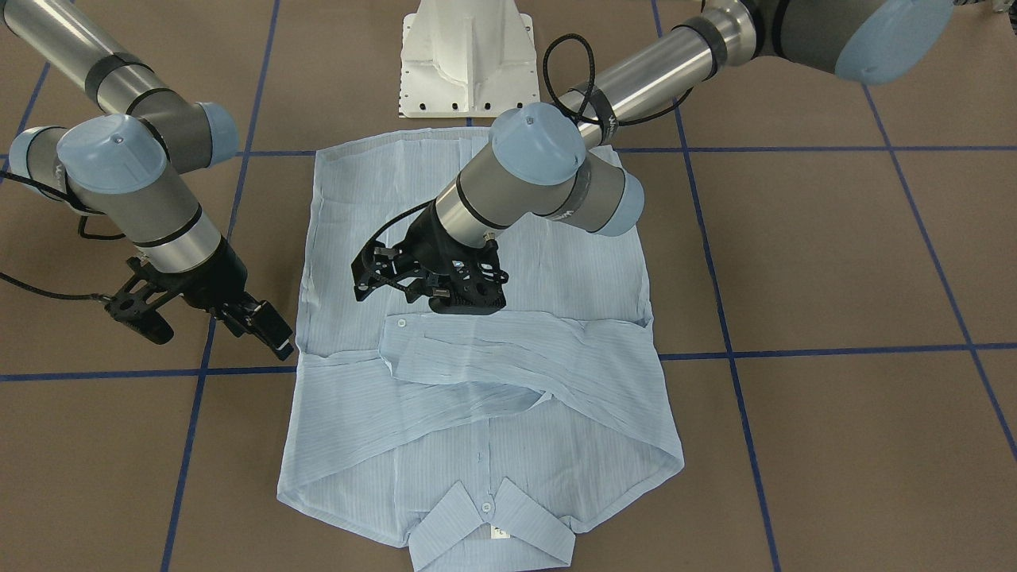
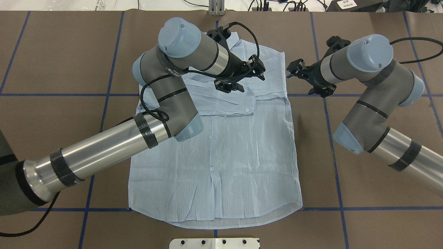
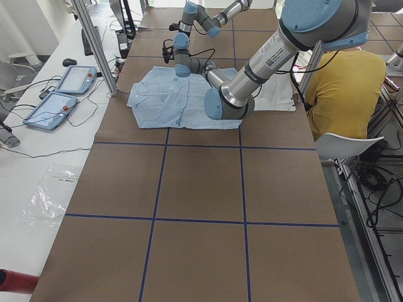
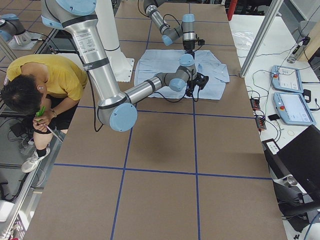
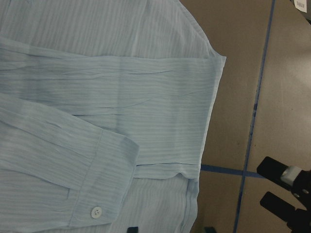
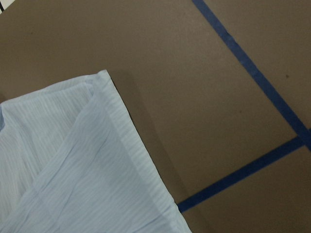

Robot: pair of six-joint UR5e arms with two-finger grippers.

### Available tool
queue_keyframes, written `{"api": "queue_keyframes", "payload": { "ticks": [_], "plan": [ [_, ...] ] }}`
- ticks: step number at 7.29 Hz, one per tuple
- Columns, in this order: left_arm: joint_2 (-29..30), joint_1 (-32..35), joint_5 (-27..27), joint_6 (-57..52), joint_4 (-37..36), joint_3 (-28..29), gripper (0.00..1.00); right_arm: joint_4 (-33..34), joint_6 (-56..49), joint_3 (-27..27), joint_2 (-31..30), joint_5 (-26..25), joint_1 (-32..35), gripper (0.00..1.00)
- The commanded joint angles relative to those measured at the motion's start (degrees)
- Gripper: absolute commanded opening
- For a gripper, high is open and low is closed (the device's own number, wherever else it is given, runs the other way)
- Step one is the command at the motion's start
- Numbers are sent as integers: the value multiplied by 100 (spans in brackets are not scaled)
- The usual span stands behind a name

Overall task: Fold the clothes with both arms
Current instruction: 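Fold the other sleeve across the shirt with the left gripper while the right gripper withdraws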

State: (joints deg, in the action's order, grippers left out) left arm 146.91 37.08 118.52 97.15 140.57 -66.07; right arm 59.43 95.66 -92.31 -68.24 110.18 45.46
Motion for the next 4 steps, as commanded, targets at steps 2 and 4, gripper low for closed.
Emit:
{"api": "queue_keyframes", "payload": {
  "ticks": [2,4],
  "plan": [
    [-1318,9,48,102,-48,-1693,98,86,793,-1049,-863,-365,-991,100],
    [-2049,44,13,32,-39,-2241,96,95,1601,-1917,-1836,-968,-2105,98]
  ]
}}
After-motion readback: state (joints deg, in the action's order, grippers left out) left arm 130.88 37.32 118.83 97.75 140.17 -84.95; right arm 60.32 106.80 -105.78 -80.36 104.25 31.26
